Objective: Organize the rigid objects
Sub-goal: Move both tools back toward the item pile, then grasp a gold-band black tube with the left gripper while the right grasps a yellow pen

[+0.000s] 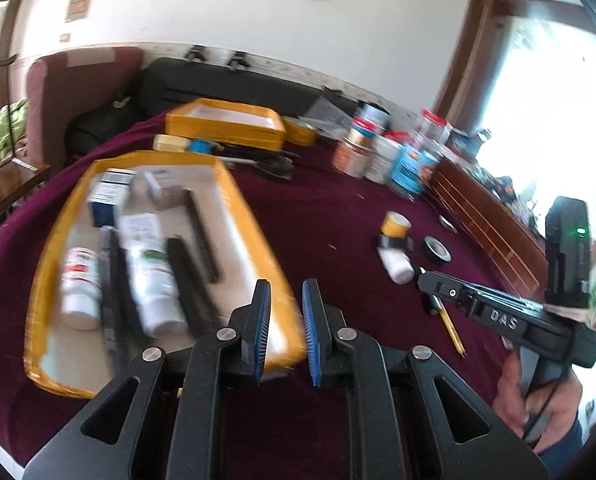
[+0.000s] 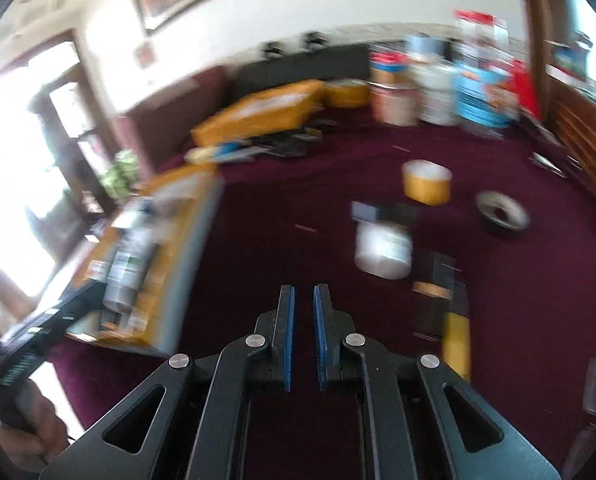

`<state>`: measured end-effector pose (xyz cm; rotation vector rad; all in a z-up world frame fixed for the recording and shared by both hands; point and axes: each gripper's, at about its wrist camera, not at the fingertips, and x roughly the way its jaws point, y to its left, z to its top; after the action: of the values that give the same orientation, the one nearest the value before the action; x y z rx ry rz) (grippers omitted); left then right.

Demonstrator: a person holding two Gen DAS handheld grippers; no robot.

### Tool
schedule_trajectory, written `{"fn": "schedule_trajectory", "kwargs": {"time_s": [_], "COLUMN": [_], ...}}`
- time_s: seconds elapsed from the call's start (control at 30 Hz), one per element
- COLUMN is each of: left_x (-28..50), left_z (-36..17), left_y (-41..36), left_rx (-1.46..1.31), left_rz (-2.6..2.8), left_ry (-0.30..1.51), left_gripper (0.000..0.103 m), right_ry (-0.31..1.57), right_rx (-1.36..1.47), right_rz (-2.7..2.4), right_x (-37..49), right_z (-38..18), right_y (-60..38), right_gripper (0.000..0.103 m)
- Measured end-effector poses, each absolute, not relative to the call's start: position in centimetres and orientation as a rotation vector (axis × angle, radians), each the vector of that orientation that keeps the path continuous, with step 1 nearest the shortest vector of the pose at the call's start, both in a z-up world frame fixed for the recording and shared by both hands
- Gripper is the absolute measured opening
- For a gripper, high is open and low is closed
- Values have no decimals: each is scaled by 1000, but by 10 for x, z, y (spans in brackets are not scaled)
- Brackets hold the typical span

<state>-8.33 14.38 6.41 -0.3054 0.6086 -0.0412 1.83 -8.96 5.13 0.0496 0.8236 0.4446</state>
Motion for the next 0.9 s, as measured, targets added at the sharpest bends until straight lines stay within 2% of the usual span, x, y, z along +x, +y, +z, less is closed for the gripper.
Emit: {"fn": "schedule_trajectory", "kwargs": {"time_s": [0.23,0.53,0.63,0.9], "left_x": [-73,-76,-73,-43], "left_z": [44,33,32,36], "left_y": [78,38,34,5], "left_rx": [-224,-136,-129,-179], "left_rz": [-182,-240,-242,-383], "left_ry": [700,750,759,844], "left_gripper": [14,14,14,13], "right_ry": [912,930,930,852], "right_rx": [40,-45,29,510], "right_rz": [262,279,280,288], "right_x": [29,31,35,50], "right_z": [21,5,5,-2], "right_y": [-156,-149,-161,-245], "right_gripper": [9,9,7,7]}}
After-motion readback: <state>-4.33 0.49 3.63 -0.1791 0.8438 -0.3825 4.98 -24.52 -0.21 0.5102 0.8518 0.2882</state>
